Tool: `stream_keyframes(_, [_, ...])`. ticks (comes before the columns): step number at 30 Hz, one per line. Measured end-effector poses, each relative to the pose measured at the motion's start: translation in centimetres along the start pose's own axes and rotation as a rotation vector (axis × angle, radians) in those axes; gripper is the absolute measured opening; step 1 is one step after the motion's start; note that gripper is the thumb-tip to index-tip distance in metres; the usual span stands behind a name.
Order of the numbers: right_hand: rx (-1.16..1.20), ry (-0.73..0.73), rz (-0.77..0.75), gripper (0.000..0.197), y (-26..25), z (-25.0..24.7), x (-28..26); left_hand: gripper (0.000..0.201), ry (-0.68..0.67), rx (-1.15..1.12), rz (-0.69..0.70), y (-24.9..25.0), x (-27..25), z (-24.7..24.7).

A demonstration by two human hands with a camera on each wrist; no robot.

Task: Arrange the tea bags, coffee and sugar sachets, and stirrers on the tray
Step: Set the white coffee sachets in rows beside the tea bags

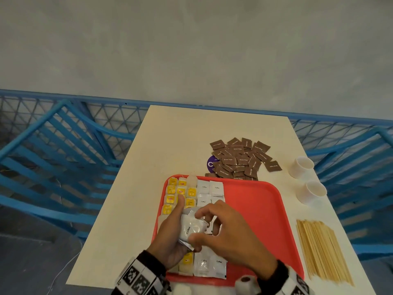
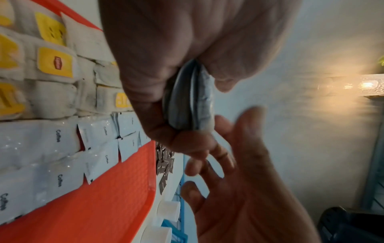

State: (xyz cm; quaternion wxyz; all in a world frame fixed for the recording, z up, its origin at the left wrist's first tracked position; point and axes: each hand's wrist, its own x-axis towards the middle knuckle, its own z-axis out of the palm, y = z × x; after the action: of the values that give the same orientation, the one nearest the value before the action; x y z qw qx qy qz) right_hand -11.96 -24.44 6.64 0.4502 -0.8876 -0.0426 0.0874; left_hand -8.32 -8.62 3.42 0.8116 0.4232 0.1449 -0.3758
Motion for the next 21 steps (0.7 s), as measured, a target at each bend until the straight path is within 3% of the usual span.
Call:
stream_keyframes(3, [-0.161,-0.032,0.007,0.053,0.4,0.9,-0.3,0.076,-0.038,0.016,-0.035,-0.2,0.0,0.6])
stream_keyframes(6, [-0.170,-0.035,-0.009,0.029,0.6,0.8,-0.2,0.070,-0.096,-0.009,-0.098,-0.3,-0.3,1.0])
stream_keyframes(9, [-0.017,-0.022,-0.070,0.027,1.0,0.1,-0.1,0.053,-0.108,0.045,-0.117,-0.2,-0.9,1.1])
stream_keyframes(11, [0.216,-0.012,-0.033,0.030,1.3,-0.7,-0.2,0.042,-0.080,0.070,-0.094,-0.1,-1.1,0.9])
stream_keyframes(14, [0.487,0.018,0.076,0.032,1.9,-1.6,-0.5,0.036,-0.037,0.064,0.042,0.3,-1.3,0.2])
stream_keyframes(19, [0.483,0.067,0.149,0.041,2.6,-0.7,-0.6,0.031,0.105,0.400,0.331,-0.3,-1.2,-0.1])
stream_keyframes(21, [0.467,0.050,0.172,0.033,2.7,0.0,-1.0,0.026,0.149,0.468,0.381,-0.7,-1.1,-0.6])
